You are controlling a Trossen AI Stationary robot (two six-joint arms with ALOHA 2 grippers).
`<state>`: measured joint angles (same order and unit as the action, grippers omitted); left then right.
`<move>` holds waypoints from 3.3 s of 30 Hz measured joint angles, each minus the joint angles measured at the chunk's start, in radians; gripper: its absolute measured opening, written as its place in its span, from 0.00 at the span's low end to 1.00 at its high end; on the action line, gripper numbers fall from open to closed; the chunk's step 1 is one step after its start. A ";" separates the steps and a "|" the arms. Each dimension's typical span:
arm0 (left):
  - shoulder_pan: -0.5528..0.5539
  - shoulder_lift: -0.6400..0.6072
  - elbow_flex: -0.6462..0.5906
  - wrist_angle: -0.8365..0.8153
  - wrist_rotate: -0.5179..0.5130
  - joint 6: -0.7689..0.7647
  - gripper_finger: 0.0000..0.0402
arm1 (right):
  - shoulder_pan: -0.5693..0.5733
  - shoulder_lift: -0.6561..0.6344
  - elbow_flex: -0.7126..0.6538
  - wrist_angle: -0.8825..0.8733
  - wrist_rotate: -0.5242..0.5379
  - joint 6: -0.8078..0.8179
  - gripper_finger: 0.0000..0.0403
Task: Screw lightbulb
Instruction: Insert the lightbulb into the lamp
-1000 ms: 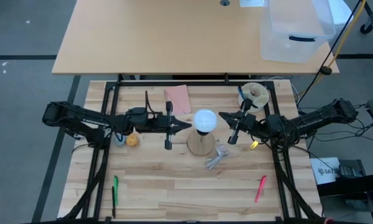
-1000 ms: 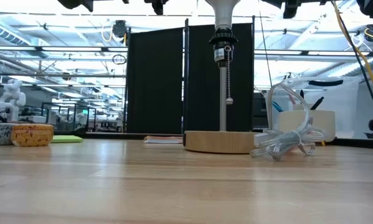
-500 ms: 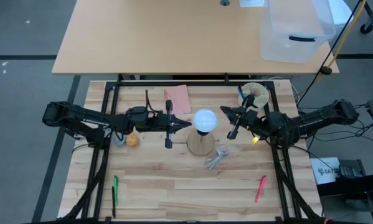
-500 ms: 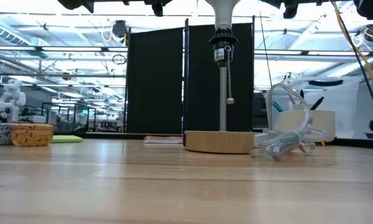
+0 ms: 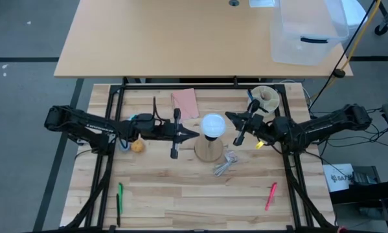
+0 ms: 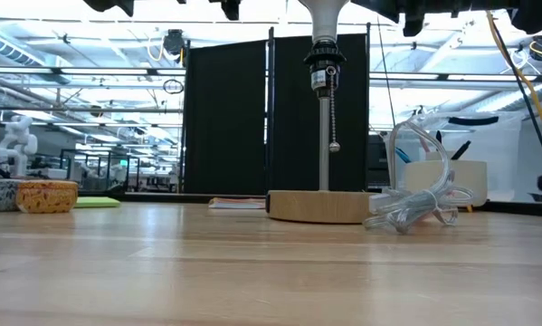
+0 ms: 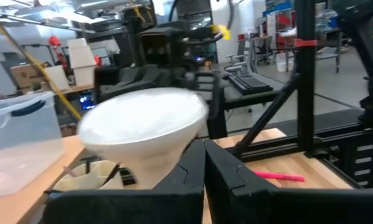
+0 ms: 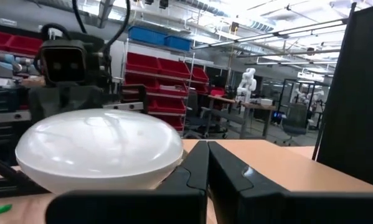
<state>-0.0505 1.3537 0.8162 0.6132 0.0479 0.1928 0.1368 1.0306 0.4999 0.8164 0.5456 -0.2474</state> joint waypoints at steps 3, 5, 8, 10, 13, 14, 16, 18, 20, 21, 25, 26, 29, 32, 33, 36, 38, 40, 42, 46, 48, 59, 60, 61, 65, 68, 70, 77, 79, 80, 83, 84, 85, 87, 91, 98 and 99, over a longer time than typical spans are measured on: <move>-0.003 0.000 0.000 -0.001 0.000 0.000 0.00 | 0.000 0.016 0.000 0.025 -0.001 0.000 0.00; -0.002 0.008 0.000 0.009 0.000 0.000 0.00 | 0.000 0.024 0.000 0.031 -0.001 -0.001 0.00; 0.005 0.012 -0.001 0.012 -0.001 0.000 0.00 | 0.000 0.031 0.000 0.033 -0.001 -0.001 0.00; 0.011 0.016 -0.001 0.018 0.000 -0.001 0.00 | 0.000 0.031 0.000 0.033 -0.001 0.000 0.00; 0.014 0.018 -0.001 0.020 -0.001 0.000 0.00 | 0.000 0.031 0.000 0.033 -0.001 0.000 0.00; 0.014 0.018 -0.001 0.027 -0.001 0.000 0.00 | 0.000 0.031 0.000 0.033 -0.001 0.000 0.00; 0.016 0.018 -0.001 0.036 0.000 0.001 0.00 | 0.000 0.031 0.000 0.033 -0.001 0.000 0.00; 0.026 0.018 -0.001 0.033 0.000 0.000 0.00 | 0.000 0.031 0.000 0.033 -0.001 0.000 0.00; 0.035 0.018 -0.001 0.031 -0.001 0.000 0.00 | 0.004 0.031 0.000 0.032 -0.001 0.000 0.00; 0.039 0.018 -0.001 0.032 -0.001 -0.001 0.00 | 0.006 0.031 0.000 0.032 -0.001 0.000 0.00; 0.048 0.018 -0.001 0.040 0.021 -0.001 0.00 | 0.009 0.031 0.000 0.031 -0.001 0.000 0.00; 0.048 0.018 -0.001 0.048 0.022 -0.001 0.00 | 0.009 0.031 0.000 0.029 -0.001 0.000 0.00; 0.048 0.018 0.000 0.055 0.022 -0.001 0.00 | 0.009 0.031 0.000 0.026 -0.001 0.000 0.00; 0.048 0.018 0.000 0.054 0.023 -0.001 0.00 | 0.009 0.031 0.000 0.025 -0.001 0.000 0.00; 0.048 0.018 0.000 0.055 0.023 -0.001 0.00 | 0.009 0.031 0.000 0.025 -0.002 0.000 0.00; 0.053 0.018 0.000 0.054 0.023 -0.002 0.00 | 0.013 0.031 0.000 0.025 -0.019 0.000 0.00; 0.059 0.018 0.000 0.054 0.023 -0.004 0.00 | 0.019 0.031 0.000 0.025 -0.021 0.000 0.00; 0.062 0.018 0.000 0.054 0.023 -0.004 0.00 | 0.023 0.031 0.000 0.025 -0.020 0.000 0.00; 0.064 0.018 0.000 0.054 0.023 -0.005 0.00 | 0.024 0.031 0.000 0.025 -0.021 0.000 0.00; 0.064 0.018 0.000 0.054 0.023 -0.005 0.00 | 0.024 0.031 0.000 0.023 -0.021 0.000 0.00; 0.064 0.018 0.000 0.054 0.023 -0.005 0.00 | 0.024 0.031 0.000 0.022 -0.021 0.000 0.00; 0.077 0.017 0.000 0.054 0.027 -0.009 0.00 | 0.028 0.031 0.000 0.018 -0.019 0.004 0.00; 0.079 0.017 0.000 0.053 0.027 -0.010 0.00 | 0.028 0.031 0.000 0.018 -0.017 0.004 0.00; 0.081 0.017 0.000 0.053 0.027 -0.011 0.00 | 0.028 0.031 0.000 0.018 -0.017 0.004 0.00; 0.083 0.017 0.000 0.053 0.027 -0.011 0.00 | 0.029 0.031 0.000 0.017 -0.017 0.008 0.00; 0.084 0.017 0.000 0.053 0.027 -0.011 0.00 | 0.037 0.030 0.000 0.017 -0.015 0.004 0.00; 0.086 0.017 0.000 0.052 0.027 -0.011 0.00 | 0.043 0.030 0.000 0.017 -0.011 0.003 0.00; 0.102 0.016 0.000 0.051 0.027 -0.026 0.00 | 0.064 0.030 0.000 0.016 0.012 0.001 0.00; 0.104 0.016 0.000 0.051 0.027 -0.028 0.00 | 0.068 0.029 0.000 0.007 0.021 0.000 0.00; 0.104 0.016 0.000 0.051 0.027 -0.028 0.00 | 0.069 0.029 0.000 0.005 0.020 0.000 0.00; 0.103 0.016 0.000 0.051 0.027 -0.028 0.00 | 0.073 0.029 0.000 0.004 0.018 0.003 0.00; 0.103 0.016 0.000 0.051 0.027 -0.028 0.00 | 0.075 0.029 0.000 0.003 0.018 0.003 0.00; 0.103 0.016 0.000 0.051 0.027 -0.028 0.00 | 0.077 0.029 0.000 0.002 0.018 0.002 0.00; 0.103 0.016 0.000 0.051 0.027 -0.028 0.00 | 0.083 0.029 0.000 0.000 0.018 0.000 0.00; 0.103 0.016 0.000 0.051 0.026 -0.028 0.00 | 0.096 0.030 0.000 -0.003 0.029 0.000 0.00; 0.112 0.033 0.000 0.057 0.018 -0.032 0.00 | 0.112 0.030 0.000 -0.005 0.037 0.000 0.00; 0.115 0.041 0.000 0.061 0.018 -0.036 0.00 | 0.114 0.030 0.000 -0.005 0.039 0.000 0.00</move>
<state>0.0645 1.3951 0.8158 0.6745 0.0662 0.1573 0.2512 1.0603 0.4999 0.8116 0.5846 -0.2474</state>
